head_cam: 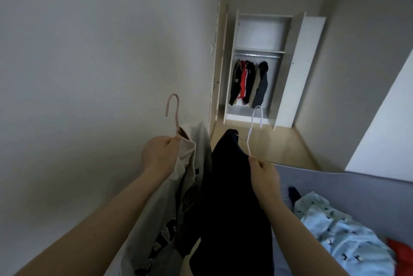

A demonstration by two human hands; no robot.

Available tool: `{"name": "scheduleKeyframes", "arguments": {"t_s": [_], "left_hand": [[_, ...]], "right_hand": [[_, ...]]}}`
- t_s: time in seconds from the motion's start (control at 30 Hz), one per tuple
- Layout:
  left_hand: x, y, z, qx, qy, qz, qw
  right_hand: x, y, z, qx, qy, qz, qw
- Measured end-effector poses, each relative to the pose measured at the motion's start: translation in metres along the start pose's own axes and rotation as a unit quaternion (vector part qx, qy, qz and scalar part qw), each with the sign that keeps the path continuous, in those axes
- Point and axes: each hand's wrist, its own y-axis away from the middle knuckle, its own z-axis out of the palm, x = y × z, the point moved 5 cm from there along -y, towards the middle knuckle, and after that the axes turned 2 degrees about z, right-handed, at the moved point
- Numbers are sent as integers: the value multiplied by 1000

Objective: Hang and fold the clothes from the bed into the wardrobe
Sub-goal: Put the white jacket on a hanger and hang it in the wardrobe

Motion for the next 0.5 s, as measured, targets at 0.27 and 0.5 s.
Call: {"name": "scheduleKeyframes", "arguments": {"t_s": [0.27, 0.5], "left_hand": [[12, -78, 100, -48, -19, 32, 998], [16, -135, 171, -65, 5, 33, 997]], "right_hand": [[28, -101, -5, 46, -4, 19, 999], [39, -180, -8, 66, -21, 43, 997]]}}
